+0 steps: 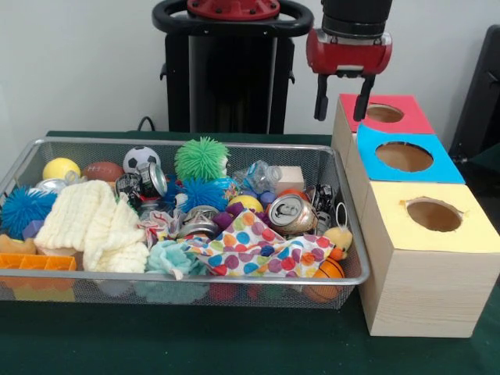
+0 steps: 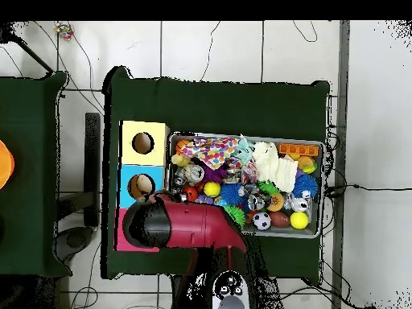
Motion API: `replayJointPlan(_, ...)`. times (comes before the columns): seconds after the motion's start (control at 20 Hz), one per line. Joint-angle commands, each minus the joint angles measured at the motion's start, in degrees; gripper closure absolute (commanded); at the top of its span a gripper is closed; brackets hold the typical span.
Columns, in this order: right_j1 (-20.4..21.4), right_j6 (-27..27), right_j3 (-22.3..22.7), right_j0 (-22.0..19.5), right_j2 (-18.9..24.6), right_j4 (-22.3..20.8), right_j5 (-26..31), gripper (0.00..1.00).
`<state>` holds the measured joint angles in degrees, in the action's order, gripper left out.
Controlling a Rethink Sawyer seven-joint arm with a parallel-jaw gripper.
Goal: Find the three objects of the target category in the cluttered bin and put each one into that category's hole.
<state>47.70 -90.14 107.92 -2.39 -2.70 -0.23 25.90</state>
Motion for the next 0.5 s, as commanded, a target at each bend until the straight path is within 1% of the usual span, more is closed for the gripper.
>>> replayJointPlan(0.05,-5.42,-10.77,-6.08,-1.03,-2.91,-1.42,-3.87,0.0)
replayJointPlan(0.2,-6.78,-12.14,-6.45,-0.71,-4.68,-0.74,-4.32,0.0)
replayJointPlan(0.35,-7.7,-11.93,-6.55,-1.24,-5.1,-0.25,-5.6,0.0)
replayJointPlan(0.5,-8.06,-11.7,-6.61,-1.41,-5.78,0.06,-5.66,0.0)
